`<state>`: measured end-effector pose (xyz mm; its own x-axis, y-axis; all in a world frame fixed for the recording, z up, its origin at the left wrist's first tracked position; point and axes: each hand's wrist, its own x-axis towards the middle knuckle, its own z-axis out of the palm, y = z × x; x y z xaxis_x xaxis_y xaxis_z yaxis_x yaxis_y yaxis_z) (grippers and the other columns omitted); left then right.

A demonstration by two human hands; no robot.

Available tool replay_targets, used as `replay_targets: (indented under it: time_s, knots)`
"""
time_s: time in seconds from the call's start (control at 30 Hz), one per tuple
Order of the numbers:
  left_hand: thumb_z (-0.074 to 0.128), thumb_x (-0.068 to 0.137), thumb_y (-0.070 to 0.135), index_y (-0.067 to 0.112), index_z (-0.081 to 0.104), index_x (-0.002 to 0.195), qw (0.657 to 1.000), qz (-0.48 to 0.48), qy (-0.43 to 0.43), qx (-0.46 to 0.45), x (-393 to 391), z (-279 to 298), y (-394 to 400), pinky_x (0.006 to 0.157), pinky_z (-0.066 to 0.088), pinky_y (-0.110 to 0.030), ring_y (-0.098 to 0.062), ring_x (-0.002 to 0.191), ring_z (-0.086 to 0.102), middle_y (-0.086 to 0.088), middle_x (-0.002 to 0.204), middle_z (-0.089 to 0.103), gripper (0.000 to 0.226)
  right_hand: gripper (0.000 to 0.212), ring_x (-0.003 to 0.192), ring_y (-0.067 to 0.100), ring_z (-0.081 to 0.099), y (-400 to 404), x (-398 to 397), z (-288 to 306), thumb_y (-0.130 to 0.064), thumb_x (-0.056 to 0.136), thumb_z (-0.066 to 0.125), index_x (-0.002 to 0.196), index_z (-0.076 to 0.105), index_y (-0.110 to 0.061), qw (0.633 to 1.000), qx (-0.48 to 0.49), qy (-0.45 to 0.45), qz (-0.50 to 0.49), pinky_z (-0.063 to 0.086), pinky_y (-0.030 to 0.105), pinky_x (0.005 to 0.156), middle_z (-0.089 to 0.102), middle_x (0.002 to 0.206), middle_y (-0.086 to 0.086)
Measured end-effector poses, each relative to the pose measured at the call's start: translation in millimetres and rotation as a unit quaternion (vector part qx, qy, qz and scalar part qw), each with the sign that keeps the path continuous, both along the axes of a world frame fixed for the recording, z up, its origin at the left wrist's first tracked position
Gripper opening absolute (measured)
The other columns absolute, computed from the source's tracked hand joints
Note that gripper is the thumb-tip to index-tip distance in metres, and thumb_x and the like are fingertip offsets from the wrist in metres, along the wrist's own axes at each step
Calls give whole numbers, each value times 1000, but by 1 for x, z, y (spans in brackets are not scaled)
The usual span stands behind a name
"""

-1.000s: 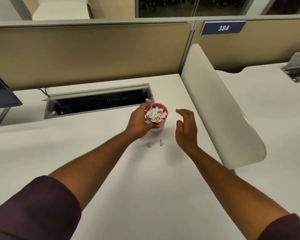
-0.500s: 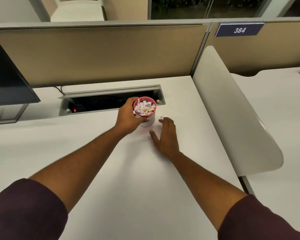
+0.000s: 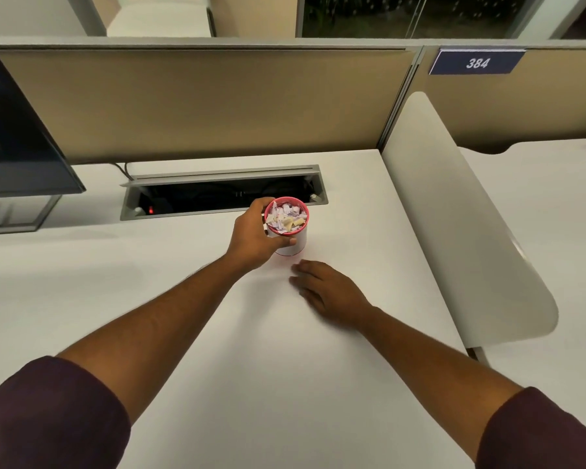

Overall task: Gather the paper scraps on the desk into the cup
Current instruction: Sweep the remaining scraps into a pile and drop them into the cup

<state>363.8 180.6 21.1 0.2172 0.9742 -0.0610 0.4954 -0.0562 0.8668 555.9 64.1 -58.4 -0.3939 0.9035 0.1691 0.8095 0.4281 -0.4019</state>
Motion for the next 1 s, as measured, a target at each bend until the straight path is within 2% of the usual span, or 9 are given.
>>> replay_targets:
  time_s: [0.17,0.3,0.5,0.6,0.67,0.73,0.8,0.9,1.0]
  knots:
    - [95,59,28,26,48,133,1000,-18,-10,-16,16,-3,-11,88,58,-32,-13,111,56,13,116,56,88,25,128,26,60,-29,36,4,-21,101,60,122,72,-17,999,46,-17,-15,50,38,103,64,139,3]
    - [97,57,26,23,50,133,999,-30,-24,-31,31,-6,-22,92,58,-40,-17,114,59,8,120,60,89,21,121,23,62,-48,61,10,-21,100,62,117,75,-19,996,19,-18,-87,55,36,92,67,134,-1]
    - [97,55,20,20,51,132,997,-41,-42,-45,49,-10,-41,92,57,-43,-19,112,61,5,118,62,89,18,113,26,69,-55,79,17,-8,92,72,107,80,-11,987,-27,4,-160,53,32,98,74,121,5]
    - [98,55,20,20,51,131,997,-44,-45,-50,56,-13,-47,92,57,-43,-18,111,61,8,115,61,90,15,111,20,68,-60,82,22,-16,91,73,105,78,-16,981,-26,33,-189,53,32,96,74,120,-3]
    - [97,55,21,21,51,131,997,-46,-43,-53,59,-14,-50,92,58,-43,-18,110,61,9,115,60,89,23,109,8,63,-64,88,27,-31,87,77,109,69,-27,973,-31,57,-220,52,27,91,69,119,-15]
    - [97,55,21,21,51,132,996,-50,-41,-54,61,-16,-51,92,58,-43,-18,111,61,9,116,60,90,46,108,-1,56,-66,94,33,-48,79,80,117,58,-36,962,-71,43,-261,46,20,87,61,122,-23]
    - [97,55,21,21,51,133,996,-54,-40,-54,62,-17,-52,92,58,-43,-19,112,61,5,119,63,91,64,108,4,51,-68,96,34,-56,72,81,127,54,-36,952,-112,-4,-283,46,25,85,55,126,-22]
    - [97,55,22,20,50,134,996,-56,-37,-52,63,-18,-51,92,58,-43,-20,113,61,1,124,64,91,76,111,19,55,-64,91,30,-42,77,83,144,52,-26,935,-174,-30,-307,48,31,90,51,132,-7]
    - [96,58,23,20,50,134,996,-61,-36,-47,63,-17,-52,92,58,-41,-18,113,60,2,125,63,89,53,102,19,66,-58,76,29,-18,86,79,135,62,-17,923,-188,20,-335,47,20,82,55,117,1]
